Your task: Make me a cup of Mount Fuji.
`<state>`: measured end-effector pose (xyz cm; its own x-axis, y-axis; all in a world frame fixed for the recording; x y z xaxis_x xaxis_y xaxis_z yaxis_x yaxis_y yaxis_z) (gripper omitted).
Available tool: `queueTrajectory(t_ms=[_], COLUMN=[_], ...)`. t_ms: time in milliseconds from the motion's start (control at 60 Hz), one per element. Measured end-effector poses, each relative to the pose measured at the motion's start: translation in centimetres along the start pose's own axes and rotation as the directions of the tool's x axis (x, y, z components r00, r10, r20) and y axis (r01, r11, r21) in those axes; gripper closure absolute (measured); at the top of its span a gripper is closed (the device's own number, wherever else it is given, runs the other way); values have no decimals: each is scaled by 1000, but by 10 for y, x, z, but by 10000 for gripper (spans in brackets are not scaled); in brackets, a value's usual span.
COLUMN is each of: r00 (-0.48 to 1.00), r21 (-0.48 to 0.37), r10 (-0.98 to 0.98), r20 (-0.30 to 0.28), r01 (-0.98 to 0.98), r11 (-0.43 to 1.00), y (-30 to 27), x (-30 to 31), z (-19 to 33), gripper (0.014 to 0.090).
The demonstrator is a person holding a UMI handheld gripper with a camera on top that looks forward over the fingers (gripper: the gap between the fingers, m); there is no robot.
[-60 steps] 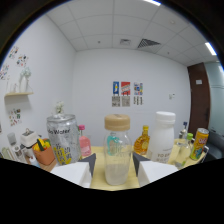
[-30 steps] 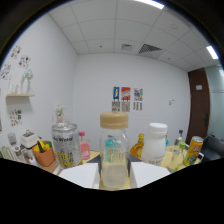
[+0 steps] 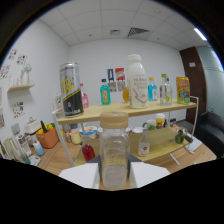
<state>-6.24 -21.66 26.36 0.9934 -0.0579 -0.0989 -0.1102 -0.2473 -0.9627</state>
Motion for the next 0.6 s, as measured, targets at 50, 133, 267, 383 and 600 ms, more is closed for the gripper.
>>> queueTrajectory(t_ms=[50,133,267,383,600], r00=[1000,997,974,876,540], r21=[-20,-59,-101,-130,-170], r10=[25,78,227,483,838], r20=[-9,-17,-8,14,76], r01=[-25,-79,-227,-477,-821], r11=[999,995,969,869,545], y=[27,69,114,130,124], x=[4,7,10,7,-9], z=[2,8,20,25,29], gripper=[643,642,643,641,643])
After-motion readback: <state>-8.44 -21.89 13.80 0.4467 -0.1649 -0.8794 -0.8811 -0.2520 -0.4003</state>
